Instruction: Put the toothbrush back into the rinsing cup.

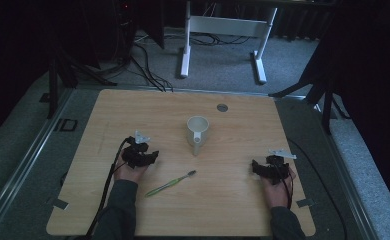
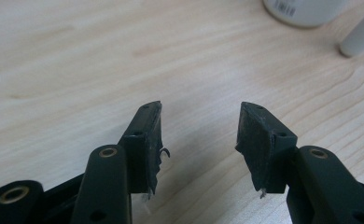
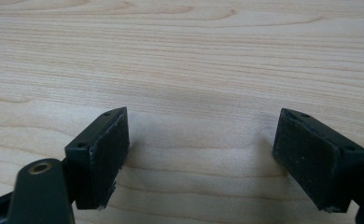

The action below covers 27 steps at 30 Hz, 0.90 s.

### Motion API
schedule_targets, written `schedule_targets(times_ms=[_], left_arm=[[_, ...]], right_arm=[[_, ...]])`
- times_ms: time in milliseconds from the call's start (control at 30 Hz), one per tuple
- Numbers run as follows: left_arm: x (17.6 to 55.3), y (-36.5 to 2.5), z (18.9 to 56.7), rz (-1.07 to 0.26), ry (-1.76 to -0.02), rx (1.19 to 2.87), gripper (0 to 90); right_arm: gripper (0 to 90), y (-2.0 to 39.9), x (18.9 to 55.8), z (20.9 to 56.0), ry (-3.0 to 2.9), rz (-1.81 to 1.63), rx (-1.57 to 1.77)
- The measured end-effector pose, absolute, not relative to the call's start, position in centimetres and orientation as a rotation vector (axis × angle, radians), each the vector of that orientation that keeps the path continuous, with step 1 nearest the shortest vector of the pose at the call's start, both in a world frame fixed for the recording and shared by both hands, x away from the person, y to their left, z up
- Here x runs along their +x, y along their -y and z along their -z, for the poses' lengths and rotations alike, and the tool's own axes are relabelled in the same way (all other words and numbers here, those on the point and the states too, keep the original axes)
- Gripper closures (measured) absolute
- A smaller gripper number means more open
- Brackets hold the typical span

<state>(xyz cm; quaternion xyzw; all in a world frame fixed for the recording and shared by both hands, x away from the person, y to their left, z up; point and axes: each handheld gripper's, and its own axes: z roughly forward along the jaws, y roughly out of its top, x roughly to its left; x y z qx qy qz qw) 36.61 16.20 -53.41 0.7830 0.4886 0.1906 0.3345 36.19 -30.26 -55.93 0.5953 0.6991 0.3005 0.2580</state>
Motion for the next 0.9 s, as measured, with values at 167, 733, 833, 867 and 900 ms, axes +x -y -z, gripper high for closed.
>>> schedule_targets(times_ms=[167, 733, 833, 867, 900], left_arm=[[36.0, -16.6, 52.0, -0.538, -1.249, 2.016, 51.1], [35.3, -16.3, 50.0, -0.503, -1.193, 2.041, 54.5], [35.1, -16.2, 49.6, -0.503, -1.187, 2.046, 54.1], [35.1, -16.2, 49.4, -0.501, -1.183, 2.048, 54.1], [35.0, -16.2, 49.3, -0.499, -1.179, 2.049, 54.1]], right_arm=[[18.0, 30.3, 36.2, 55.9, -1.896, -0.815, 1.613], [18.0, 30.3, 36.2, 55.9, -1.896, -0.815, 1.614], [18.0, 30.3, 36.2, 55.9, -1.896, -0.814, 1.613], [18.0, 30.3, 36.2, 55.9, -1.896, -0.814, 1.613], [18.0, 30.3, 36.2, 55.9, -1.896, -0.815, 1.614]])
